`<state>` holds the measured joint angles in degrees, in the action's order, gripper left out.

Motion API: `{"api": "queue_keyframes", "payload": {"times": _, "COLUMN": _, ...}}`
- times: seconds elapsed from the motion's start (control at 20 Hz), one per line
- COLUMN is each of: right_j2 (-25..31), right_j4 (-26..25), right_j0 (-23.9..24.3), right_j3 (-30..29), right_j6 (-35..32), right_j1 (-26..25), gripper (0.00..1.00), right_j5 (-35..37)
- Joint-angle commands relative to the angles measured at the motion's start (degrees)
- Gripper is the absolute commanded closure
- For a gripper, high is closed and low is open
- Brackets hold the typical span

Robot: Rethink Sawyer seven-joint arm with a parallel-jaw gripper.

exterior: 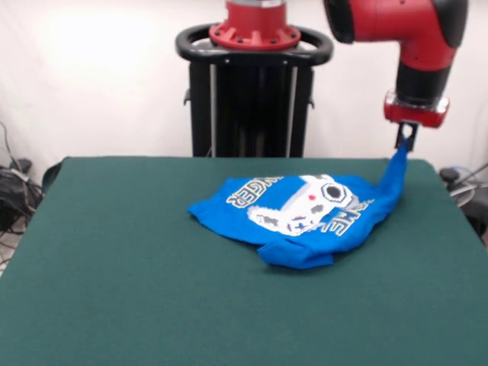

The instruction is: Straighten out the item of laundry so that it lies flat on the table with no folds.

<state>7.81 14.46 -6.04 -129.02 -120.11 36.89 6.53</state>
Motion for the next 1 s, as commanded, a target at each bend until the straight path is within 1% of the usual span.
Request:
{"api": "queue_keyframes", "payload": {"times": 0.05, "right_j2": 1.10, "right_j4": -2.36, "right_j0": 3.54, "right_j3": 1.76, "right_j6": -7.42, "right_j1": -6.13, "gripper": 1.00, "right_j5": -6.20}}
{"api": "queue_keyframes", "payload": {"times": 0.25, "right_j2": 0.53, "right_j4": -4.32, "right_j0": 4.63, "right_j3": 3.06, "right_j6": -6.85, "right_j1": -8.23, "gripper": 1.00, "right_j5": -8.15}}
{"api": "queue_keyframes", "payload": {"times": 0.45, "right_j2": 0.19, "right_j4": -5.56, "right_j0": 5.52, "right_j3": 3.76, "right_j6": -6.77, "right_j1": -9.00, "gripper": 1.00, "right_j5": -8.54}}
{"api": "queue_keyframes", "payload": {"times": 0.6, "right_j2": 0.51, "right_j4": -5.69, "right_j0": 5.58, "right_j3": 3.48, "right_j6": -7.30, "right_j1": -8.10, "gripper": 1.00, "right_j5": -7.73}}
{"api": "queue_keyframes", "payload": {"times": 0.8, "right_j2": -0.86, "right_j4": -5.94, "right_j0": 4.26, "right_j3": 4.67, "right_j6": -6.78, "right_j1": -7.97, "gripper": 1.00, "right_j5": -6.67}}
{"api": "queue_keyframes", "payload": {"times": 0.85, "right_j2": -1.10, "right_j4": -6.42, "right_j0": 4.05, "right_j3": 4.88, "right_j6": -6.51, "right_j1": -7.93, "gripper": 0.00, "right_j5": -7.20}}
{"api": "queue_keyframes", "payload": {"times": 0.95, "right_j2": -0.93, "right_j4": -6.55, "right_j0": 4.22, "right_j3": 4.77, "right_j6": -6.65, "right_j1": -7.82, "gripper": 0.00, "right_j5": -7.78}}
{"api": "queue_keyframes", "payload": {"times": 1.0, "right_j2": -1.37, "right_j4": -6.34, "right_j0": 3.91, "right_j3": 5.15, "right_j6": -6.21, "right_j1": -7.65, "gripper": 0.00, "right_j5": -6.45}}
